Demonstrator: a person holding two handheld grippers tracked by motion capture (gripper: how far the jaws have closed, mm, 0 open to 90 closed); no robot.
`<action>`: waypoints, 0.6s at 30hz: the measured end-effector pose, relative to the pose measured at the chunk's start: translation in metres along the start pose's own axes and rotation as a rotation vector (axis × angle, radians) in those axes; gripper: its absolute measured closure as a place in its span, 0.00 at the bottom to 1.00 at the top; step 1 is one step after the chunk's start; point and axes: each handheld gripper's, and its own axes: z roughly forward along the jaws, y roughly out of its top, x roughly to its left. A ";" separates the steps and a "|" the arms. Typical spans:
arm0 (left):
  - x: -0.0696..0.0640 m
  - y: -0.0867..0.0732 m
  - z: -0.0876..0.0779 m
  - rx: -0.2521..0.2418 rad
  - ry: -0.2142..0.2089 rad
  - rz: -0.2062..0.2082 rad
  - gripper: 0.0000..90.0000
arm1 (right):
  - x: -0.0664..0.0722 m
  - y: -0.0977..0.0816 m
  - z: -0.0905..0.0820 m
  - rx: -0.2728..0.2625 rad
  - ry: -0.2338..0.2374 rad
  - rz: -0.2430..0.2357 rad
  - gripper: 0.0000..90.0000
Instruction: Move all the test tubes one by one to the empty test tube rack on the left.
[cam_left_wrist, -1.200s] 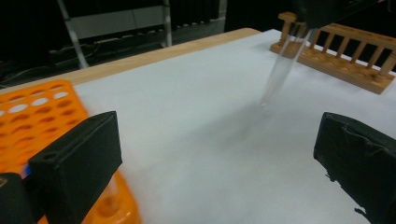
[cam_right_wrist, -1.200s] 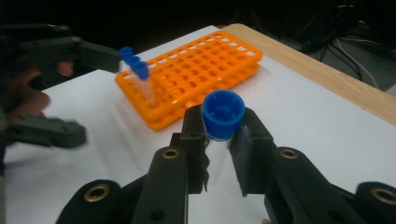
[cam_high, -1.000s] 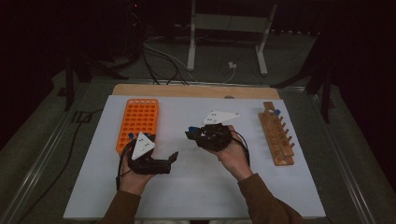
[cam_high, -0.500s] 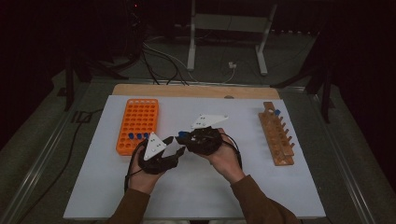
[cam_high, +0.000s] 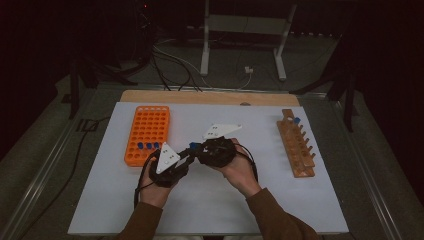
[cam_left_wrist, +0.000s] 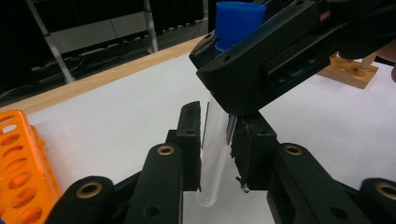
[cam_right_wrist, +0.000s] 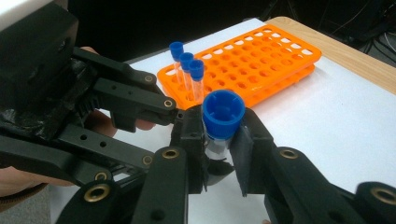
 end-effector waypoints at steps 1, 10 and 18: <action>-0.001 0.000 0.000 0.000 0.000 0.005 0.85 | 0.000 0.000 0.000 0.000 0.000 0.000 0.84; 0.007 -0.002 -0.004 0.001 0.004 -0.014 0.87 | -0.007 -0.002 -0.008 -0.035 -0.001 0.037 0.47; 0.028 -0.006 -0.021 -0.019 0.041 -0.081 0.87 | -0.019 -0.012 -0.022 -0.010 -0.080 0.065 0.10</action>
